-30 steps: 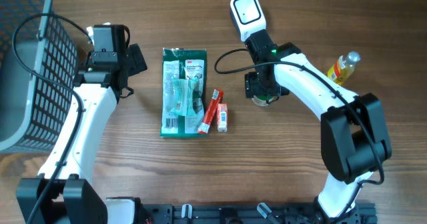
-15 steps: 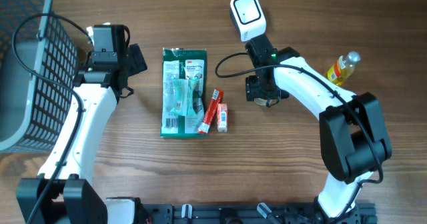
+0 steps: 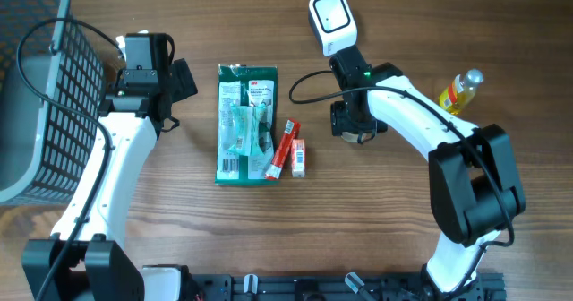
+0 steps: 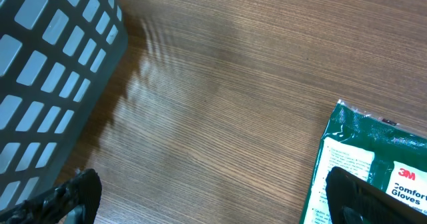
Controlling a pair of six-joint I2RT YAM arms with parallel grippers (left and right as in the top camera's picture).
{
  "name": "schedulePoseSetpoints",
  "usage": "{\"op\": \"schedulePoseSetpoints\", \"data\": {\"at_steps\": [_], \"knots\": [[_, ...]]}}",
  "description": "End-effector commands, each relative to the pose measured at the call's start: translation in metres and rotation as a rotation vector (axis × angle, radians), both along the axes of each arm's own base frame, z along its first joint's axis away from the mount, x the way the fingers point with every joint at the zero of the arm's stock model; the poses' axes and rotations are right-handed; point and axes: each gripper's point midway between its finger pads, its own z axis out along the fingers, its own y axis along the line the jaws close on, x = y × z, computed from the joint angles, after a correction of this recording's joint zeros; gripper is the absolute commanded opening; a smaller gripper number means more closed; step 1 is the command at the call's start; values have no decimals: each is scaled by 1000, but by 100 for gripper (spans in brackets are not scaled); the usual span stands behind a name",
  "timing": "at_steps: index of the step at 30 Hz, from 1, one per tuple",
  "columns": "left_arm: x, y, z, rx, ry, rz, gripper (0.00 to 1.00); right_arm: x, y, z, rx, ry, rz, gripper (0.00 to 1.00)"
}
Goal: Scan the item barcode
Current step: 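Lift the jar and tip it sideways with the right gripper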
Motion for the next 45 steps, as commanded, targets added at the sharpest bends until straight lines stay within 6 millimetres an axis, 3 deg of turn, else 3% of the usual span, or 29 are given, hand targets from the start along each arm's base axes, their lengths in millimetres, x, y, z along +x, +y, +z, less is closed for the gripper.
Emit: {"op": "schedulePoseSetpoints", "data": {"at_steps": [1,5,10,13,15,17,24,38,42,45], "knots": [[2,3,5,12,-9,4,100,18,-5,22,0,-43,-25,55],[2,3,5,12,-9,4,100,25,-2,41,71,-38,-48,54],[2,3,5,12,-9,4,100,15,29,60,331,66,-57,54],[2,3,5,12,-9,4,100,-3,54,73,539,189,-84,50],[2,3,5,12,-9,4,100,-18,69,88,683,317,-195,42],[2,3,5,12,-9,4,100,-27,75,98,746,422,-332,41],[2,3,5,12,-9,4,100,-38,86,113,795,625,-652,38],[2,3,5,12,-9,4,100,-40,108,147,983,780,-675,36],[2,3,5,12,-9,4,100,-30,106,139,960,716,-682,36],[2,3,5,12,-9,4,100,-17,93,113,835,573,-705,36]]}}
